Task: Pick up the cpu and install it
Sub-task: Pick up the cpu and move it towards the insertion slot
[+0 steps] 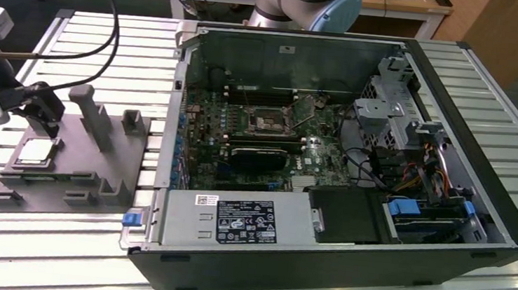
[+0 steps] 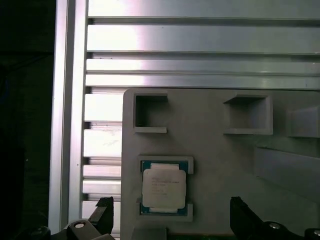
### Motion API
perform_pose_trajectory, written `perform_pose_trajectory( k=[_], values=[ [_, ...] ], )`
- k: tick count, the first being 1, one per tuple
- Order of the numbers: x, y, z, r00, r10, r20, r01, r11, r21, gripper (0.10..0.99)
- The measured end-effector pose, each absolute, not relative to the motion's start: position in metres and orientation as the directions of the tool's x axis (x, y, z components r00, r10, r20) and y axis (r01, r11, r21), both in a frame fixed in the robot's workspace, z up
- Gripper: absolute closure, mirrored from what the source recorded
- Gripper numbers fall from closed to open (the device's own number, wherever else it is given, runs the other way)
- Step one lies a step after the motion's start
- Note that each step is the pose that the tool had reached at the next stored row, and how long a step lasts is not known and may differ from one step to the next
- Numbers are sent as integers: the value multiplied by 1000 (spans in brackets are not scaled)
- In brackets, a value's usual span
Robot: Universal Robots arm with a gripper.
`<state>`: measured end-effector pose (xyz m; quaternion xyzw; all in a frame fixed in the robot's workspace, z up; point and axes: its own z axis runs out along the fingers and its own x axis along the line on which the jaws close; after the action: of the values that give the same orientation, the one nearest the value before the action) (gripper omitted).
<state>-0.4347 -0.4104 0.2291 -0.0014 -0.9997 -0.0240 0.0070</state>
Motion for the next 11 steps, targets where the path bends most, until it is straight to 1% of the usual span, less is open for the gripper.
perform_pose_trajectory(
  k=[11],
  values=[
    [-435,-410,224,-1000,2,14,2,999,48,98]
  ],
)
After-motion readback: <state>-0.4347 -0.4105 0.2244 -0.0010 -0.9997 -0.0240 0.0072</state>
